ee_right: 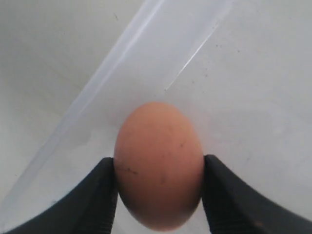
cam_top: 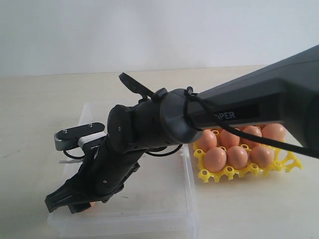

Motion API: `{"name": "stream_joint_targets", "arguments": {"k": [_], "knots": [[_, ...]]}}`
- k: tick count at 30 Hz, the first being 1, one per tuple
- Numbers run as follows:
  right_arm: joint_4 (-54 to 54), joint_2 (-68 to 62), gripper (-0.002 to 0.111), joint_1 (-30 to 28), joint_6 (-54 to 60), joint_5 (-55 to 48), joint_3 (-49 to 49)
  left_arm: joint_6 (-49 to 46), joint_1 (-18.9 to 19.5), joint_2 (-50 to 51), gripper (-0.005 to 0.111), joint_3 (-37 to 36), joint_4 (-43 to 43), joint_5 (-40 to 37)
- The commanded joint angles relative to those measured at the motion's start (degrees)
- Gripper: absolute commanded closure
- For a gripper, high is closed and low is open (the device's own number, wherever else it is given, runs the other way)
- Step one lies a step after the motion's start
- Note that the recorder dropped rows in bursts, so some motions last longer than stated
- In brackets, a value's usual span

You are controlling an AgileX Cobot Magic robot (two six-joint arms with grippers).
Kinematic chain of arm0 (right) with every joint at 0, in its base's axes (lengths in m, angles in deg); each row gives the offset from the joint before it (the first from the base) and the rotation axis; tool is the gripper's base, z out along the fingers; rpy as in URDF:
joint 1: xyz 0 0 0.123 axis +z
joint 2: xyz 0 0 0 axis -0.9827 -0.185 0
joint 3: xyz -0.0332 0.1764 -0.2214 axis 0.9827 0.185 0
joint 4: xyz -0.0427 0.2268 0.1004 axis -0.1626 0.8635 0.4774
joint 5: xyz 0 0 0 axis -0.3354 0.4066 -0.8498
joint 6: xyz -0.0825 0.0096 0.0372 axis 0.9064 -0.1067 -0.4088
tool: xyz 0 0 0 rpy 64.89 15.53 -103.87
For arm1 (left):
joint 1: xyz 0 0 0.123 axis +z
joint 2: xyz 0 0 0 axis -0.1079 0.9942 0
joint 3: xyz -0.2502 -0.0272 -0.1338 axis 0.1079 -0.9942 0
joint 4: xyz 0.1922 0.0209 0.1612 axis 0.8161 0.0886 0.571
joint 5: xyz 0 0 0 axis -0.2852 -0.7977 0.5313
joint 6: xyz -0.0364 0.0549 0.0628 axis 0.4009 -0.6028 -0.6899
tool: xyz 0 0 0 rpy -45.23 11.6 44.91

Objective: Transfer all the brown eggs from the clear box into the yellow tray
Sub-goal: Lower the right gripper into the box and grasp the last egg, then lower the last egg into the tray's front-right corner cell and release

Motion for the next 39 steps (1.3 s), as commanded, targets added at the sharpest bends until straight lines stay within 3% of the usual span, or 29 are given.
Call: {"name": "stream_joint_targets", "arguments": {"k": [1,6,11,14,18,26,32,39], "knots": [[-2.3,0.2,0.104,0.1,0.3,1.3,-0.4,0.3,-0.3,-0.3,0.107,0.2,-0.3,0.8],[-4.6,2.8,0.108,-0.6,2.2,6.5,2.3,0.3,-0.3,-0.3,0.107,0.2,-0.3,0.8],[-14.6,12.3,0.108,-2.5,2.1,20.3,13.2,0.3,-0.3,-0.3,0.107,0.2,-0.3,0.8],[-20.8,19.0,0.108,-5.5,1.4,21.1,19.6,0.3,-0.3,-0.3,0.107,0.2,-0.3,0.8],[-31.0,26.9,0.108,-11.0,-7.2,14.4,25.4,0.3,-0.3,-0.3,0.107,0.2,-0.3,0.8],[-50.1,39.6,0.108,-21.7,-23.4,-13.7,26.1,0.3,-0.3,-0.3,0.107,0.2,-0.3,0.8],[-52.5,41.5,0.108,-28.4,-23.4,-27.4,26.1,0.3,-0.3,-0.3,0.107,0.2,-0.3,0.8],[-50.8,37.4,0.108,-32.5,-17.9,-28.6,24.1,0.3,-0.3,-0.3,0.107,0.2,-0.3,0.8]]}}
